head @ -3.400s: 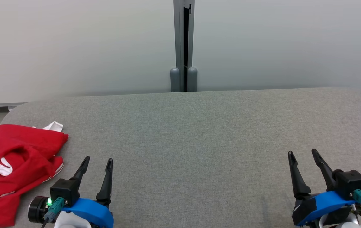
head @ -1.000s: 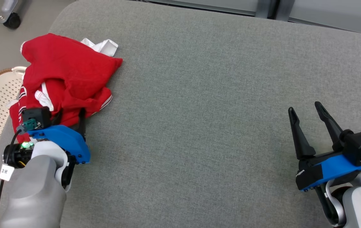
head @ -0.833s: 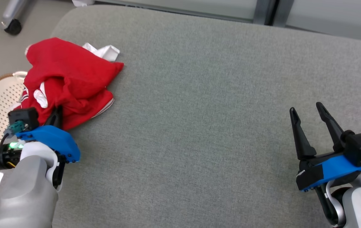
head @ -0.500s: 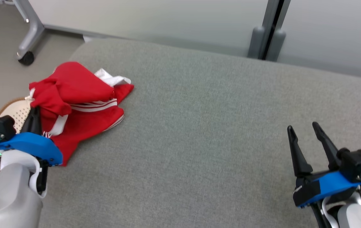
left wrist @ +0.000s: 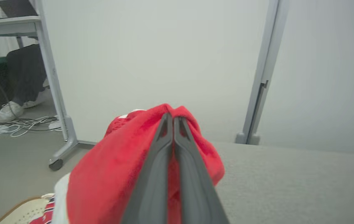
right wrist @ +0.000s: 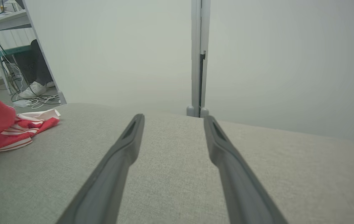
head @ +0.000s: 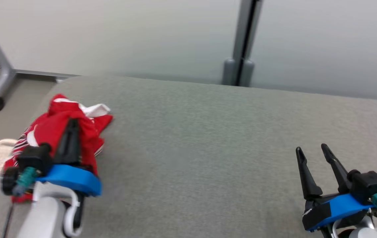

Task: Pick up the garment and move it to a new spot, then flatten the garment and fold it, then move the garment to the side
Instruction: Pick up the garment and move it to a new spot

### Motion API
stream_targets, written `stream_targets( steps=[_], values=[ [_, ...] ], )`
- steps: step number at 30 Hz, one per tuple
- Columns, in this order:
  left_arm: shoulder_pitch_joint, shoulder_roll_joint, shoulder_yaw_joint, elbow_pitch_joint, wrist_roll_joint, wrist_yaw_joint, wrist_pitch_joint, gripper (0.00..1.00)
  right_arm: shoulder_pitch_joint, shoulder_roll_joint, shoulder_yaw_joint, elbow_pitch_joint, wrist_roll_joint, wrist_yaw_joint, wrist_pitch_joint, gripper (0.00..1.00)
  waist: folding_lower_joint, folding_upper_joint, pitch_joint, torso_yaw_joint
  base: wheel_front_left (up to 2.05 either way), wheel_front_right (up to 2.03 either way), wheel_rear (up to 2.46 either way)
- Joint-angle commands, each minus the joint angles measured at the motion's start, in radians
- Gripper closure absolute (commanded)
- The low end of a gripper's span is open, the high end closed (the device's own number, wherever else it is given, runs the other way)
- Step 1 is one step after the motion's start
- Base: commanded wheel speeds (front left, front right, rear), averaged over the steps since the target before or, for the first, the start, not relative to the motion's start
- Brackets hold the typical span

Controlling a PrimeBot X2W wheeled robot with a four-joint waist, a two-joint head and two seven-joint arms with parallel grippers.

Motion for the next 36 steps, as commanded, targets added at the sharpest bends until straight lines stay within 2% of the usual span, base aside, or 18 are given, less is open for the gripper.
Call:
stream_targets(
  steps=[1,4,12,17,22,23,24,25,31,36],
  values=[
    [0.013,-0.011,-0.011,-0.019,0.004,-0.001,0.007,1.0,0.006,0.0,0.0,-0.005,0.001,0.0,0.003,0.0,0.0001,0.0003,-0.014,-0.031,0.0,0.0,0.0],
    [0.024,-0.063,-0.09,-0.08,0.01,-0.027,0.055,1.0,-0.008,-0.001,0.008,-0.019,0.001,0.0,0.008,0.0,0.0001,0.0003,0.014,-0.12,0.0,0.0,0.0],
    [-0.071,-0.169,-0.288,-0.029,0.045,-0.097,0.091,1.0,-0.037,0.004,0.018,-0.033,0.008,0.0,0.0,0.0,0.0001,0.0003,0.11,-0.314,0.0,0.0,0.0],
    [-0.131,-0.204,-0.411,0.02,0.049,-0.117,0.085,1.0,-0.051,0.012,0.014,-0.016,0.022,0.0,-0.025,0.0,0.0001,0.0003,0.174,-0.4,0.0,0.0,0.0],
    [-0.173,-0.22,-0.486,0.083,0.022,-0.124,0.045,1.0,-0.07,0.017,0.018,0.01,0.033,0.0,-0.054,0.0,0.0001,0.0003,0.217,-0.44,0.0,0.0,0.0],
    [-0.18,-0.222,-0.495,0.092,0.021,-0.125,0.029,0.73,-0.073,0.017,0.019,0.015,0.034,0.0,-0.058,0.0,0.0001,0.0003,0.221,-0.442,0.0,0.0,0.0],
    [-0.184,-0.223,-0.502,0.102,0.018,-0.125,0.015,0.1,-0.075,0.018,0.018,0.021,0.035,0.0,-0.062,0.0,0.0001,0.0003,0.222,-0.441,0.0,0.0,0.0],
    [-0.19,-0.224,-0.508,0.107,0.016,-0.126,0.001,0.0,-0.076,0.018,0.014,0.027,0.034,0.0,-0.067,0.0,0.0001,0.0003,0.221,-0.438,0.0,0.0,0.0],
    [-0.197,-0.214,-0.504,0.09,0.026,-0.116,-0.055,0.0,-0.078,0.02,0.006,0.049,0.025,0.0,-0.073,0.0,0.0001,0.0003,0.178,-0.376,0.0,0.0,0.0],
    [-0.161,-0.173,-0.439,0.053,0.014,-0.07,-0.067,0.0,-0.064,0.019,0.0,0.045,0.012,0.0,-0.059,0.0,0.0001,0.0003,0.125,-0.301,0.0,0.0,0.0]
  ],
)
